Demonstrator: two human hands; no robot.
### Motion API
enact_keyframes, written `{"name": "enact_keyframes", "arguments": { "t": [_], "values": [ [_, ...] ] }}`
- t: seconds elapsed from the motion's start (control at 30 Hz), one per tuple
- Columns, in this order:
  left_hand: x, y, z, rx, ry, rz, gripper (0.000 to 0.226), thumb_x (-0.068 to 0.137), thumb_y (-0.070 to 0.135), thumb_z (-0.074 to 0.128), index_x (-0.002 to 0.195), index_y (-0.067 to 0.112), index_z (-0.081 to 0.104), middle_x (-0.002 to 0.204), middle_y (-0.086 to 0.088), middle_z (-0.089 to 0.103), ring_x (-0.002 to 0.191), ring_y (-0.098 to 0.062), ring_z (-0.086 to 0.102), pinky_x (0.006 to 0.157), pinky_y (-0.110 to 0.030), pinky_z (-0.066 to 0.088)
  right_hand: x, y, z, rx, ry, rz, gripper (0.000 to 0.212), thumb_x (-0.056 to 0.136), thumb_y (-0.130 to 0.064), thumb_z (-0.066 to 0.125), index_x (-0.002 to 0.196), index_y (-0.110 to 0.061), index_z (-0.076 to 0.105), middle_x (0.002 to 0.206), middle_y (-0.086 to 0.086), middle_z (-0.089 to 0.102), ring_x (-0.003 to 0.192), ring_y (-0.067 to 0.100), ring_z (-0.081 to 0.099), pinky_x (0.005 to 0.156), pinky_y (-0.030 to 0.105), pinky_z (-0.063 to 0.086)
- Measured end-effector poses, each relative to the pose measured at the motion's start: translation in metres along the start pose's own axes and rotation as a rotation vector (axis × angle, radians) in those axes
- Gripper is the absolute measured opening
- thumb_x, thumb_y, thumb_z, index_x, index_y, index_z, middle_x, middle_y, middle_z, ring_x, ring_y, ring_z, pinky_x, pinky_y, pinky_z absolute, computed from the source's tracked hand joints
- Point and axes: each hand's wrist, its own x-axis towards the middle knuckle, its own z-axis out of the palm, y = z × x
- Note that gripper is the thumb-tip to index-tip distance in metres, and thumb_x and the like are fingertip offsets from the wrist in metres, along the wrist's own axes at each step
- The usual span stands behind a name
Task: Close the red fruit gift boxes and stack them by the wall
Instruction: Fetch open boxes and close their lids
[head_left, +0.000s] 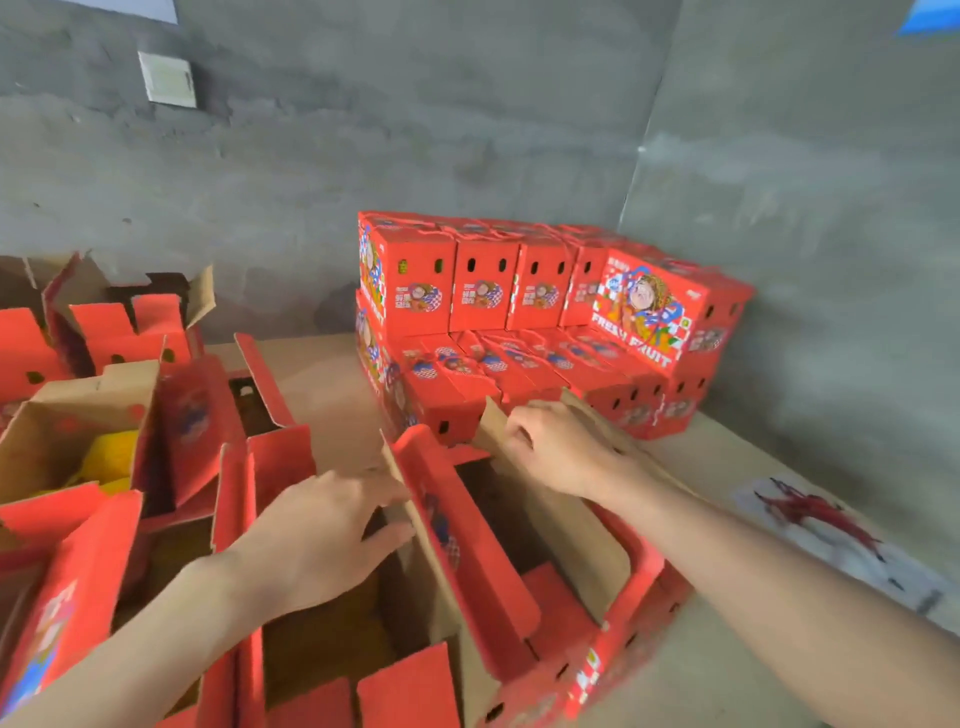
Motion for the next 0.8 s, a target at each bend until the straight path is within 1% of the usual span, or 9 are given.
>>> {"name": "enact_keyframes", "arguments": {
  "t": [0.07,0.2,0.3,0.37,0.47,0.57,0.63,0.73,0.8],
  "values": [
    [0.000,0.016,0.003,0.015,-0.011,-0.006,0.033,0.092,0.044,0.053,0.123,0.037,0.057,0.115,0.020,0.062,0.103,-0.001,0.057,0.090,-0.022,0.045,-0.013,0.052,-0.001,-0.101,-0.084,0.091,0.024,0.094,-0.023,0.055,0.116,-0.017,0.062,0.139,0.005,0.048,0.134,0.026,0.038,0.110,0.038,0.032],
    [0.018,0.062,0.022,0.101,-0.020,-0.016,0.038,0.093,0.049,0.047,0.130,0.038,0.050,0.123,0.021,0.056,0.113,-0.001,0.053,0.095,-0.018,0.039,-0.028,0.133,0.003,-0.111,-0.360,0.224,0.041,0.096,-0.015,0.053,0.136,-0.021,0.048,0.158,0.007,0.014,0.144,0.027,0.021,0.114,0.039,0.024],
    [0.040,0.103,0.049,0.098,0.014,-0.060,0.039,0.093,0.051,0.047,0.130,0.038,0.050,0.125,0.022,0.054,0.115,0.000,0.051,0.094,-0.015,0.037,-0.027,0.168,0.016,-0.059,-0.419,0.124,0.042,0.095,-0.015,0.052,0.136,-0.021,0.048,0.147,0.009,0.033,0.137,0.031,0.032,0.108,0.038,0.033],
    [0.058,0.133,0.071,0.057,0.077,-0.098,0.038,0.091,0.052,0.048,0.125,0.035,0.055,0.120,0.019,0.057,0.112,-0.003,0.053,0.095,-0.019,0.041,-0.019,0.185,0.020,0.004,-0.393,0.079,0.039,0.095,-0.021,0.051,0.134,-0.023,0.050,0.137,0.009,0.045,0.125,0.029,0.046,0.096,0.034,0.041],
    [0.094,0.174,0.103,0.161,0.161,-0.254,0.042,0.088,0.059,0.045,0.109,0.027,0.062,0.107,0.012,0.060,0.104,-0.011,0.055,0.090,-0.025,0.041,0.004,0.203,0.016,0.063,-0.316,0.024,0.034,0.093,-0.026,0.049,0.126,-0.027,0.057,0.129,0.001,0.058,0.116,0.027,0.055,0.091,0.036,0.045],
    [0.125,0.198,0.114,0.476,-0.029,-0.467,0.052,0.085,0.068,0.038,0.084,0.020,0.057,0.098,0.002,0.062,0.105,-0.021,0.049,0.091,-0.036,0.030,0.021,0.200,0.013,0.138,-0.175,-0.133,0.026,0.095,-0.018,0.043,0.109,-0.022,0.065,0.113,0.000,0.066,0.110,0.026,0.058,0.079,0.032,0.044],
    [0.131,0.206,0.120,0.547,-0.164,-0.551,0.043,0.082,0.064,0.043,0.080,0.021,0.051,0.100,-0.002,0.061,0.112,-0.027,0.043,0.099,-0.047,0.020,0.027,0.194,0.010,0.206,-0.195,-0.304,0.034,0.098,-0.015,0.035,0.115,-0.018,0.065,0.123,0.004,0.064,0.117,0.026,0.055,0.092,0.034,0.042],
    [0.130,0.211,0.131,0.485,-0.207,-0.632,0.028,0.080,0.038,0.051,0.096,0.015,0.048,0.116,-0.008,0.056,0.132,-0.028,0.026,0.106,-0.065,-0.010,0.036,0.199,0.006,0.175,-0.317,-0.524,0.062,0.088,0.006,0.028,0.133,-0.029,0.052,0.150,0.003,0.036,0.136,0.021,0.036,0.098,0.033,0.038],
    [0.131,0.213,0.135,0.400,-0.168,-0.666,0.021,0.081,0.022,0.047,0.099,0.012,0.042,0.124,-0.008,0.053,0.140,-0.025,0.020,0.104,-0.066,-0.017,0.040,0.203,0.006,-0.119,-0.368,-0.635,0.086,0.075,0.017,0.026,0.138,-0.040,0.042,0.161,-0.005,-0.003,0.147,0.022,-0.002,0.114,0.046,0.024]
  ]
}}
